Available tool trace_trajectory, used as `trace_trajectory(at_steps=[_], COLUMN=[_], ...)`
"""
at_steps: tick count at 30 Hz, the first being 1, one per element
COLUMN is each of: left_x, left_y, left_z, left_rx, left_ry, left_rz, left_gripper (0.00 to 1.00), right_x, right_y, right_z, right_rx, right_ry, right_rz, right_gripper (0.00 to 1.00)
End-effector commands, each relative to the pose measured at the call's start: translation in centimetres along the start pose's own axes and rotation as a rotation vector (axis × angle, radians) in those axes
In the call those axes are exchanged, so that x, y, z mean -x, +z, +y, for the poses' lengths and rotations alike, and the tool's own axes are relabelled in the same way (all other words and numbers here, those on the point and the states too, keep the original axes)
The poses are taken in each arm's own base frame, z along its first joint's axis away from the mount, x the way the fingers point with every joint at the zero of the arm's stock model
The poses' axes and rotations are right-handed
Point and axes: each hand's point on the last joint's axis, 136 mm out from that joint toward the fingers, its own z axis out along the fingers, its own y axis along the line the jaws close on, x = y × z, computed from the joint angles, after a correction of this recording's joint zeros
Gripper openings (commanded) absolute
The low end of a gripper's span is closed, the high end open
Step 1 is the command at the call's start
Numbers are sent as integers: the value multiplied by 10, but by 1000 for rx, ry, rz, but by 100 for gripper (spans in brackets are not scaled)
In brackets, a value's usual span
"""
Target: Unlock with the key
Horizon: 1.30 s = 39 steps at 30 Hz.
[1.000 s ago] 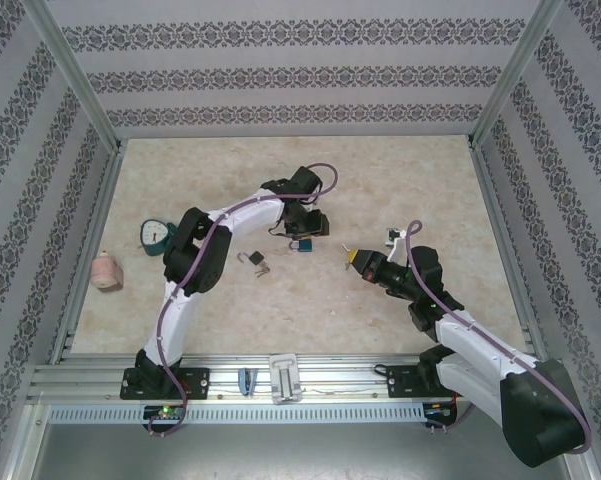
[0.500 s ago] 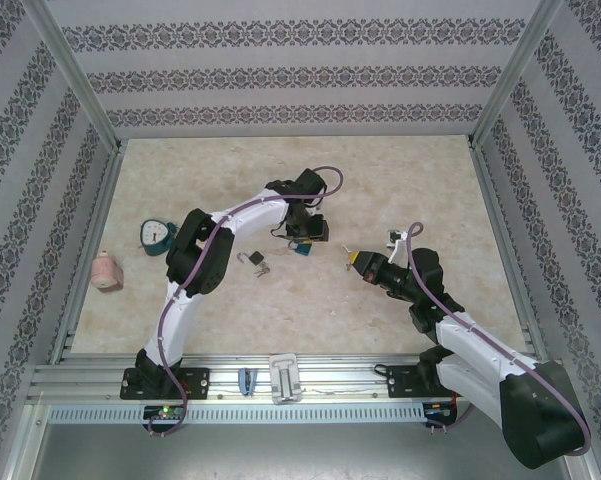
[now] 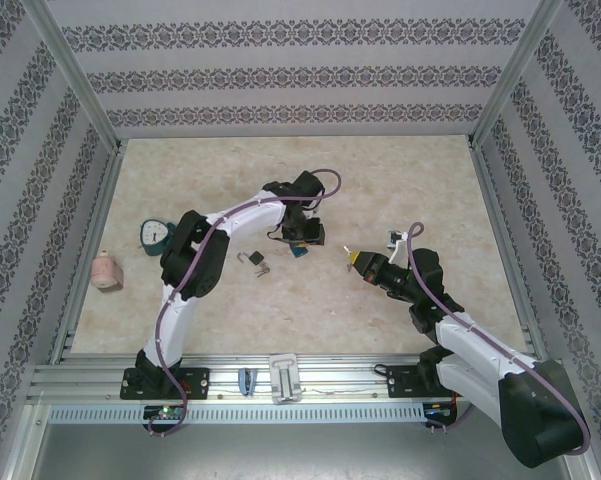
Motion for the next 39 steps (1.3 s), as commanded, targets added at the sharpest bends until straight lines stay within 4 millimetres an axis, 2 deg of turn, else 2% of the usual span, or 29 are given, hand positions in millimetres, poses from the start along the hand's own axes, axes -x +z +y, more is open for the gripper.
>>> trace_trajectory(at_steps=[1, 7, 11, 15, 22, 30, 39], left_x=[-2, -4, -9, -14, -15, -16, -18], left_y=[-28, -36, -34, -26, -24, -8, 12], left_z=[-4, 6, 20, 25, 41, 40, 39], left_rx=[26, 32, 74, 103, 232, 261, 273], left_ry=[13, -110, -232, -347, -474, -539, -528], left_rz=[-54, -122, -139, -105, -101, -54, -14], left_gripper=[40, 47, 50, 51, 55, 58, 58], right_x=[7, 8, 7, 6, 4, 4, 2], right_y=[-1, -2, -1, -1, -4, -5, -5], right_z=[2, 2, 1, 0, -2, -3, -6], right_rx=[14, 12, 11, 13, 8, 8, 1], right_ry=[-11, -16, -15, -14, -14, -14, -14], right_rz=[-35, -40, -37, -38, -48, -50, -50], right_gripper=[0, 0, 0, 0, 0, 0, 0])
